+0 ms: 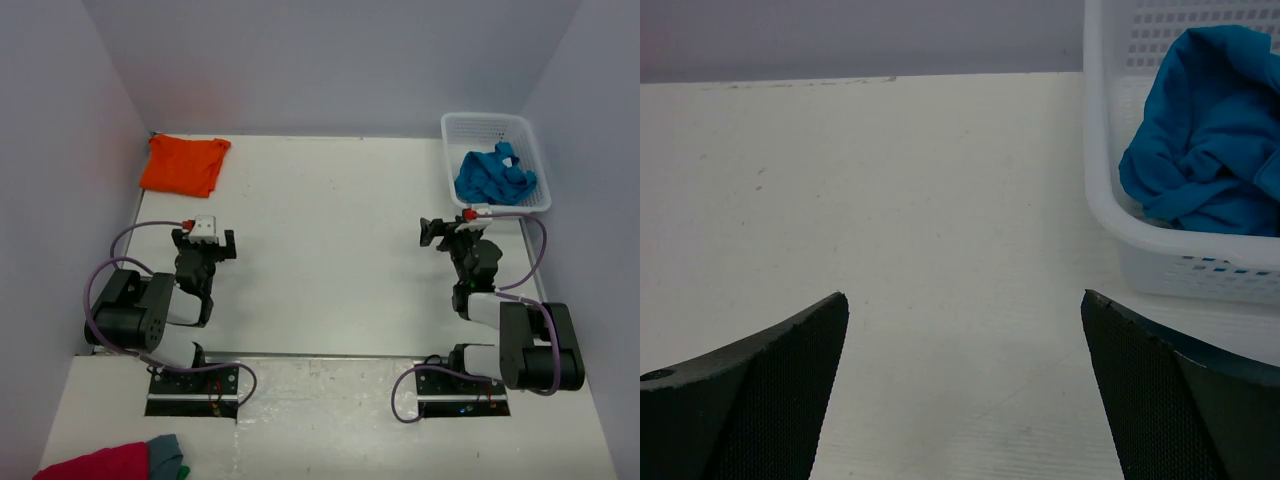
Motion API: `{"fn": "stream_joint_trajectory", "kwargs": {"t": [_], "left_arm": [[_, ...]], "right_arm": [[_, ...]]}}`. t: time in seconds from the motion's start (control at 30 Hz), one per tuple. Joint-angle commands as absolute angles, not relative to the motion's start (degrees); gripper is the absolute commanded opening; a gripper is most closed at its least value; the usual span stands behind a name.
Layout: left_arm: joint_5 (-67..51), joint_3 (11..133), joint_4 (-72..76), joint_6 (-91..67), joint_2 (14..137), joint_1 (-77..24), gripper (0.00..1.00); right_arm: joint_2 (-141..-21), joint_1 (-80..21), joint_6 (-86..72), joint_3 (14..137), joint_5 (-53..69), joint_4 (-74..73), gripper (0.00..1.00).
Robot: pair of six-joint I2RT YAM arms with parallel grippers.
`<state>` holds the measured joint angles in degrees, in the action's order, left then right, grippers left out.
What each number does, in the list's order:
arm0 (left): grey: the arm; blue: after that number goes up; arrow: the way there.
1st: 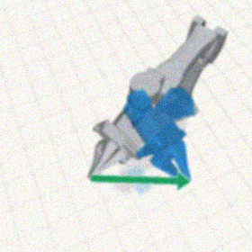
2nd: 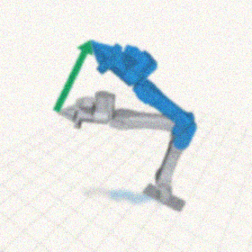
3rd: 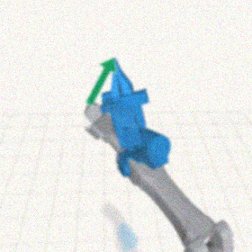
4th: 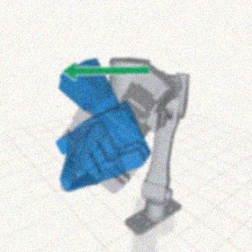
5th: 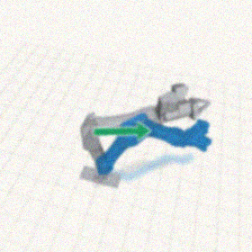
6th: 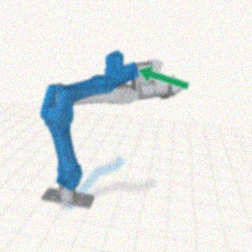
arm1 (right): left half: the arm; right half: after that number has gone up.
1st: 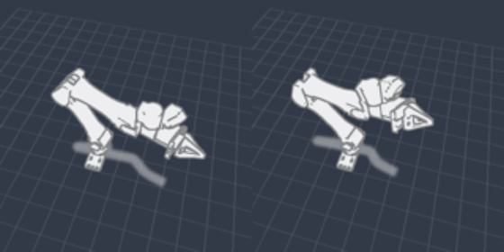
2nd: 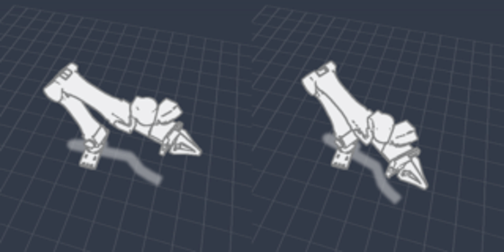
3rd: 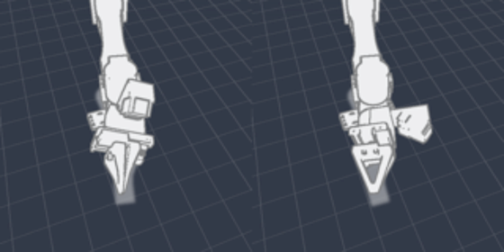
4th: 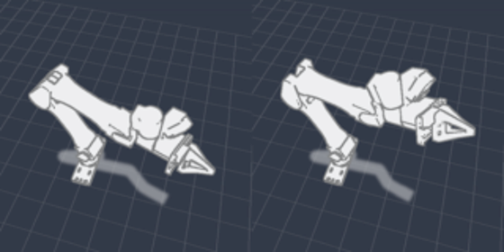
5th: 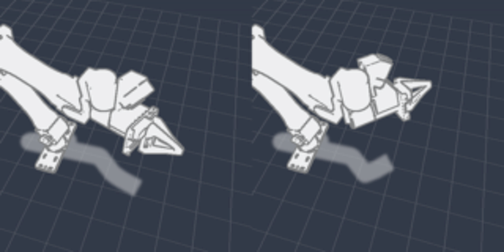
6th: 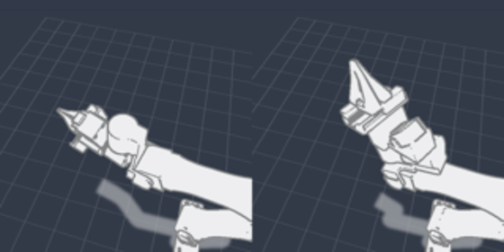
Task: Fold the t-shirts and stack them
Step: Grab crumpled tshirt from bin with the right arm
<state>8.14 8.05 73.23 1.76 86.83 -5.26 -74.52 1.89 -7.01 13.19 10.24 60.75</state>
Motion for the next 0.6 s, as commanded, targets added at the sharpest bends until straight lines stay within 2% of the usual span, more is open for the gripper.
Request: {"fn": "stream_joint_trajectory", "kwargs": {"t": [0.0, 0.37, 0.57], "left_arm": [[7.8, 9.2, 77.6, 3.2, 86.0, -4.7, 1.0], [9.9, 9.5, 77.1, 2.2, 86.1, -4.5, 1.0], [9.7, 9.8, 76.6, 1.8, 86.1, -4.1, 1.0]], "right_arm": [[-74.0, 1.7, -6.1, 14.4, 10.1, 62.5, 0.99], [-74.1, 1.7, -6.0, 14.5, 9.8, 62.6, 0.99], [-73.9, 1.1, -6.9, 14.4, 5.9, 62.6, 0.99]]}}
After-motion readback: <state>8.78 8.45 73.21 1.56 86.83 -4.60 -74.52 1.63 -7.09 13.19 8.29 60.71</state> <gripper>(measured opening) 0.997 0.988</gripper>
